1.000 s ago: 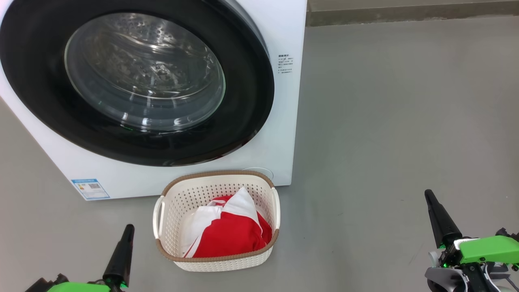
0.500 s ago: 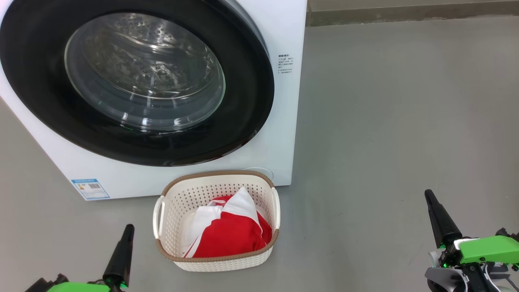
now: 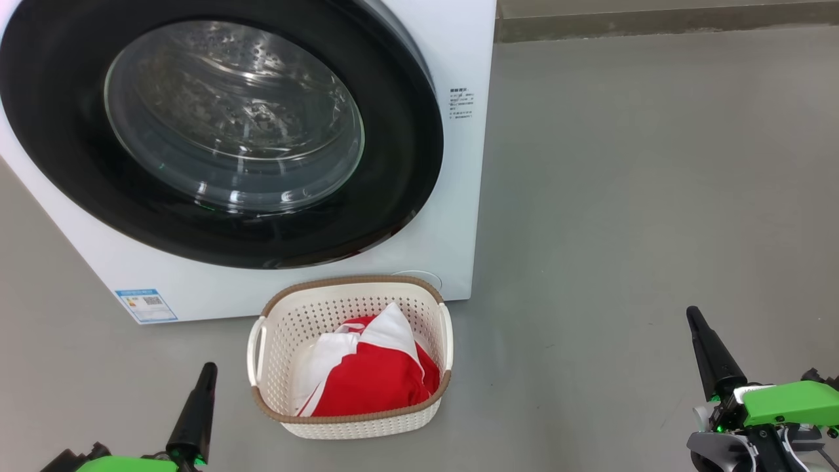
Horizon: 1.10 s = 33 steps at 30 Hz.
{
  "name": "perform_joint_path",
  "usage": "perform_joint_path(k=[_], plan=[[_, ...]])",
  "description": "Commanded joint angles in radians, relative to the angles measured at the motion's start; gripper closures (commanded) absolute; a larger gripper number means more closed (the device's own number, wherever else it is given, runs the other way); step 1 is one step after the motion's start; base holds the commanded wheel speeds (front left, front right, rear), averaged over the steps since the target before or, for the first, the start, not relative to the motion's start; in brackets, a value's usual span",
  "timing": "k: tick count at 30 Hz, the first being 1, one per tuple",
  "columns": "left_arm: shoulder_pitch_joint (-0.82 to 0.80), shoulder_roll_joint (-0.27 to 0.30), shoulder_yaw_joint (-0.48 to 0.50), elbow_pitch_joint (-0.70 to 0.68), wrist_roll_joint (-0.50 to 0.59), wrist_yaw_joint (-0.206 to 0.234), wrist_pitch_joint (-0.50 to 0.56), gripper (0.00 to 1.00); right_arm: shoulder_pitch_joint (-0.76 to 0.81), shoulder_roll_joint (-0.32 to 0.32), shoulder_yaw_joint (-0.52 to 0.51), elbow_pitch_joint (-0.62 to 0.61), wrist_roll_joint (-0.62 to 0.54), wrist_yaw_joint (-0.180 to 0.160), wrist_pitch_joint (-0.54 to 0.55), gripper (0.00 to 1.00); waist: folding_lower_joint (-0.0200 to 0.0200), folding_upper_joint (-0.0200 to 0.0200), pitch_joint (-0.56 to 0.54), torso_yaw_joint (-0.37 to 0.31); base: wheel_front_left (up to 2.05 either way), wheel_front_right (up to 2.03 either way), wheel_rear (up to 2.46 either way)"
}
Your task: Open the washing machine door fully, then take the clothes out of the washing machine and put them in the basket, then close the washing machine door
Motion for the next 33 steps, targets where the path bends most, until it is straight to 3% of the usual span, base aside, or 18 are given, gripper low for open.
perform_joint_path(k=[1,33], plan=[[-0.042,0.009,0.037,-0.027,-0.006,-0.007,0.005,1.00,-0.043,-0.016,0.016,-0.031,0.007,0.001,0.005,1.00,0.0000,0.0000,0.000,0.000,0.00,0.00,0.00],[-0.042,0.009,0.037,-0.027,-0.006,-0.007,0.005,1.00,-0.043,-0.016,0.016,-0.031,0.007,0.001,0.005,1.00,0.0000,0.0000,0.000,0.000,0.00,0.00,0.00]])
